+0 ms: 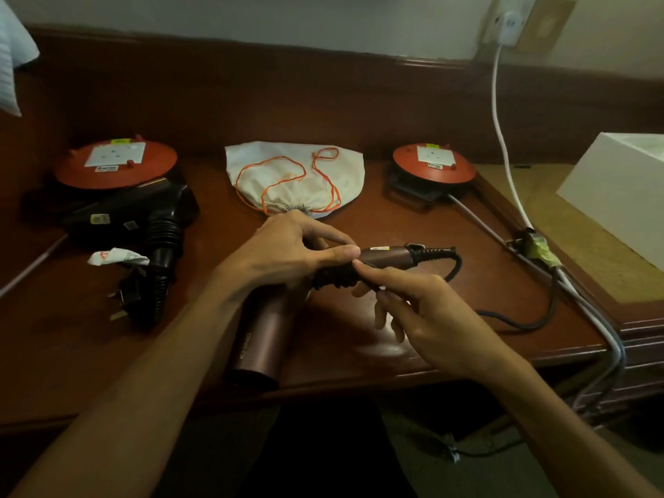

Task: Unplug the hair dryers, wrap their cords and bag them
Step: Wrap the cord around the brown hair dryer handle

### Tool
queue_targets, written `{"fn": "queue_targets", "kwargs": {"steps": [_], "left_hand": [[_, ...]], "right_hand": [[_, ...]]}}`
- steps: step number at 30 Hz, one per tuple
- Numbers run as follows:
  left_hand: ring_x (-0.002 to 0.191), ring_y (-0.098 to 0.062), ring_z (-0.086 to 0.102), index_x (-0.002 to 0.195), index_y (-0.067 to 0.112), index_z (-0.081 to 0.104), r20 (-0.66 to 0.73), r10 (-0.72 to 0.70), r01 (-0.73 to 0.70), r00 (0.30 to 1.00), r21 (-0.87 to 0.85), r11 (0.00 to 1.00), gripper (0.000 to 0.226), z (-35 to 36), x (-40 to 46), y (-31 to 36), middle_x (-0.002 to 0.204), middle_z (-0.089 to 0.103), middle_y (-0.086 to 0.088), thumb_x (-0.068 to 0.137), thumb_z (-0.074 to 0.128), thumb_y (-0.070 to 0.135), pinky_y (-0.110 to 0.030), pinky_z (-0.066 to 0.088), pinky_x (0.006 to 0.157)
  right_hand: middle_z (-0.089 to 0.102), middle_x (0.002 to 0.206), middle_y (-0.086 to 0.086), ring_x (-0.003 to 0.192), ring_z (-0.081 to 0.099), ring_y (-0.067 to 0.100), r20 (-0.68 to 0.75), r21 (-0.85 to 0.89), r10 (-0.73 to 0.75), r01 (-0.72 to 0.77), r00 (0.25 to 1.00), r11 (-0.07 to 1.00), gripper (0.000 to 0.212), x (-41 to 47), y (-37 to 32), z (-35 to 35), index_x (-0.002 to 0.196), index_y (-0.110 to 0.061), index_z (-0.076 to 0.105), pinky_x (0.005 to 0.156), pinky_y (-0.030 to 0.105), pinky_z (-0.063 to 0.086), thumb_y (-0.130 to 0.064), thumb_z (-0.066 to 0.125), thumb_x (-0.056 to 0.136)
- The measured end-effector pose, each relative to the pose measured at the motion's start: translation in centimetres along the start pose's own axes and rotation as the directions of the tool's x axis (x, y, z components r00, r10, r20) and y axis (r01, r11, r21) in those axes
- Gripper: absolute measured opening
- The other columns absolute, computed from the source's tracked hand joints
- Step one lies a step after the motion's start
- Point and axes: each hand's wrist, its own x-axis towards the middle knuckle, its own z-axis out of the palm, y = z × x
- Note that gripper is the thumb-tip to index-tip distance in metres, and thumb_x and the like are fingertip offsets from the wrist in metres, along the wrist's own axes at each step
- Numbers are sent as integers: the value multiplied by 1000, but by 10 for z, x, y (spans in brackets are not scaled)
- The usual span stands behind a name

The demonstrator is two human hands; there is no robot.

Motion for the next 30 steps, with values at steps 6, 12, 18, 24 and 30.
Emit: {"fn": "queue_targets", "kwargs": {"steps": [6, 12, 18, 24, 30], "left_hand": [[82, -16, 76, 102, 37, 81, -103, -48, 38, 994, -94, 995, 38, 0, -1, -7, 85, 79, 4, 79, 73, 65, -53, 60, 87], [91, -15, 75, 102, 38, 82, -123, -77, 64, 989, -104, 993, 43, -1, 0, -7, 90, 79, 7, 75, 72, 69, -52, 58, 92], [75, -23, 78, 107, 30, 80, -120, -42, 19, 992, -187, 982, 34, -2, -10, 3, 84, 80, -3, 80, 82, 52, -50, 63, 82], [73, -30, 78, 105, 26, 81, -129, -53, 13, 990, -295, 955, 33, -7, -17, 7, 80, 79, -9, 74, 86, 36, -41, 63, 76], [79, -26, 78, 106, 28, 80, -97, -43, 17, 994, -252, 968, 33, -11, -19, 5, 82, 77, -7, 74, 85, 36, -36, 63, 74]], "right_hand": [[69, 88, -1, 58, 62, 22, -208, 76, 45, -30, 977, 997, 31, -4, 2, 21, 126, -24, 63, 51, 44, 53, -9, 55, 101], [61, 68, 9, 53, 55, 25, -139, -133, 44, -63, 989, 989, 53, -13, 4, 21, 146, -45, 44, 55, 46, 47, -15, 49, 104], [60, 73, 15, 62, 54, 33, 60, -152, 50, -40, 997, 988, 59, -4, 10, 15, 149, -50, 35, 56, 47, 45, -14, 45, 105], [66, 64, 1, 50, 55, 7, -90, -37, 86, -90, 992, 995, 18, 12, 27, 11, 109, -21, 77, 49, 25, 46, -24, 62, 99], [63, 57, 16, 47, 53, 27, -114, -184, 224, -242, 968, 953, 55, 36, 59, 6, 61, -14, 69, 50, 38, 44, -61, 61, 87]]}}
